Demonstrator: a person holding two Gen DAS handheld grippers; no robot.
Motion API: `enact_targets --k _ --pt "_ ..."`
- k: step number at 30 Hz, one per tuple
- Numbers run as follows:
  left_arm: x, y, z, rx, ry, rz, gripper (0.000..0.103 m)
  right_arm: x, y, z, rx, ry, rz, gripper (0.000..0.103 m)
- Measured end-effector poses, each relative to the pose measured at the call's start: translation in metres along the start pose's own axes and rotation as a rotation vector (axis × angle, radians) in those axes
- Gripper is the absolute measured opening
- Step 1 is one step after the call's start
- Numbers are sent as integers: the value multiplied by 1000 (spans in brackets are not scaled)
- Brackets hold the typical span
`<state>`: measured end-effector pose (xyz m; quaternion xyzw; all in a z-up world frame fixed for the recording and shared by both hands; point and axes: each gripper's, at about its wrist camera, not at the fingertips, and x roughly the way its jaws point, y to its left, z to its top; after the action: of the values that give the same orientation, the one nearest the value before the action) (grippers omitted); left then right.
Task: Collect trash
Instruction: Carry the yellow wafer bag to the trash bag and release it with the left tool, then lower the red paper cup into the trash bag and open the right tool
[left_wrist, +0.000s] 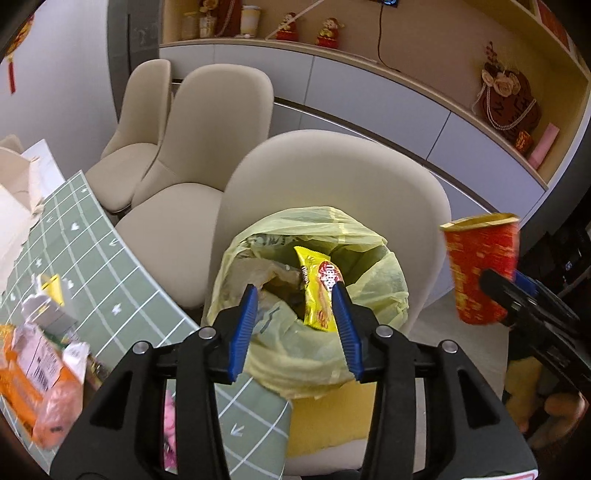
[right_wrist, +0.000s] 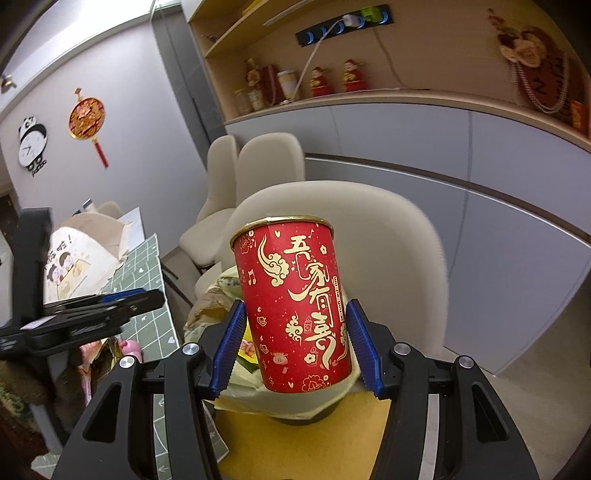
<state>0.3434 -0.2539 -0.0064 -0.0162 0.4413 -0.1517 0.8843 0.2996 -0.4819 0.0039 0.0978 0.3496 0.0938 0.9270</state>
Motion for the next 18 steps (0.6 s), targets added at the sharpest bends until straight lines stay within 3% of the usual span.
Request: enact_targets --k 7,18 --pt "-20 20 -16 -45 -3 25 41 46 28 12 -102 64 41 53" --pt "-30 58 -57 -185 46 57 42 145 45 5 -149 289 83 53"
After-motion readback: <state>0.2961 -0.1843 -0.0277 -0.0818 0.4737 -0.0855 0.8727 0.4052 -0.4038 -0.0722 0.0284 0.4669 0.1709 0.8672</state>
